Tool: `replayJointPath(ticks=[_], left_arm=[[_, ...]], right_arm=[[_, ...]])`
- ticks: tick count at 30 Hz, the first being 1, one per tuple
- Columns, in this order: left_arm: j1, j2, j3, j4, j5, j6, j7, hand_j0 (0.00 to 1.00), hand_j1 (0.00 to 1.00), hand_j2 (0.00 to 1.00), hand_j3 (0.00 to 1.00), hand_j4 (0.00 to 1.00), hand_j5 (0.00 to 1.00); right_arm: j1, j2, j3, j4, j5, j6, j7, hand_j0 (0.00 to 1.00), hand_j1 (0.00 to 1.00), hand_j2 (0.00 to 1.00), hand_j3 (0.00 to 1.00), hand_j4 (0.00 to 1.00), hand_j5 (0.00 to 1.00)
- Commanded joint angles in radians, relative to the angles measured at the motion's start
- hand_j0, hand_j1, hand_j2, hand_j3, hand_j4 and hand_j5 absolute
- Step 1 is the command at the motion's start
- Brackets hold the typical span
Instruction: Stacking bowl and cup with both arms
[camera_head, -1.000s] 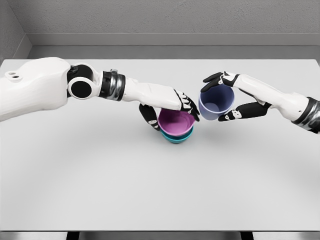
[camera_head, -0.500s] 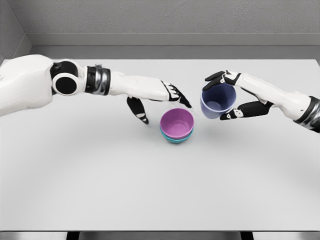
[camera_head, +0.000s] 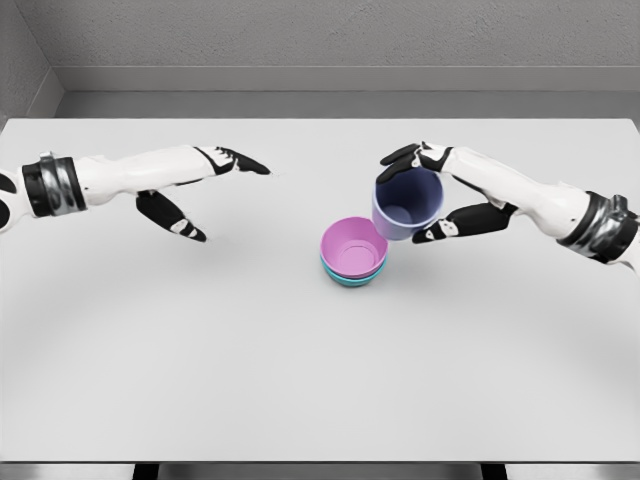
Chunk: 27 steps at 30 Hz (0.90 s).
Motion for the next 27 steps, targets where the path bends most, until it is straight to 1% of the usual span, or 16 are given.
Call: replayJointPath(ticks=[1, 2, 6, 9, 10, 13, 19, 27], left_arm=[[0.001, 0.038, 0.045, -0.013, 0.006, 0.001, 0.000, 1.00, 1.00, 1.00, 1.00, 1.00, 1.00], [0.003, 0.047, 0.045, -0.013, 0.003, 0.001, -0.001, 1.00, 1.00, 1.00, 1.00, 1.00, 1.00], [0.006, 0.050, 0.045, -0.015, 0.001, 0.001, -0.001, 1.00, 1.00, 1.00, 1.00, 1.00, 1.00], [0.047, 0.056, 0.060, -0.013, 0.001, 0.001, -0.001, 1.00, 1.00, 1.00, 1.00, 1.00, 1.00], [0.054, 0.064, 0.060, -0.013, 0.001, 0.001, 0.000, 1.00, 1.00, 1.00, 1.00, 1.00, 1.00], [0.054, 0.067, 0.060, -0.015, 0.001, 0.001, 0.000, 1.00, 1.00, 1.00, 1.00, 1.00, 1.00], [0.055, 0.073, 0.059, -0.013, 0.001, 0.001, 0.002, 1.00, 1.00, 1.00, 1.00, 1.00, 1.00], [0.055, 0.078, 0.057, -0.013, 0.001, 0.001, 0.000, 1.00, 1.00, 1.00, 1.00, 1.00, 1.00]], right_arm=[[-0.002, 0.021, 0.011, 0.000, -0.006, 0.001, 0.001, 0.70, 0.70, 0.70, 0.70, 0.70, 0.70], [-0.015, 0.035, 0.026, 0.000, -0.006, 0.001, 0.001, 0.70, 0.70, 0.70, 0.70, 0.70, 0.70], [-0.018, 0.044, 0.037, 0.000, -0.005, 0.001, 0.004, 0.70, 0.70, 0.70, 0.70, 0.70, 0.70], [-0.020, 0.047, 0.041, -0.002, 0.000, 0.001, 0.004, 0.70, 0.70, 0.70, 0.70, 0.70, 0.70], [-0.028, 0.062, 0.054, -0.002, 0.000, 0.001, 0.007, 0.70, 0.70, 0.70, 0.70, 0.70, 0.70], [-0.054, 0.079, 0.075, 0.003, 0.003, 0.001, 0.009, 0.70, 0.70, 0.70, 0.70, 0.70, 0.70], [-0.055, 0.094, 0.083, 0.007, 0.006, 0.001, 0.017, 0.71, 0.71, 0.71, 0.71, 0.71, 0.71], [-0.055, 0.099, 0.086, 0.004, 0.009, 0.001, 0.017, 0.72, 0.72, 0.72, 0.72, 0.72, 0.72]])
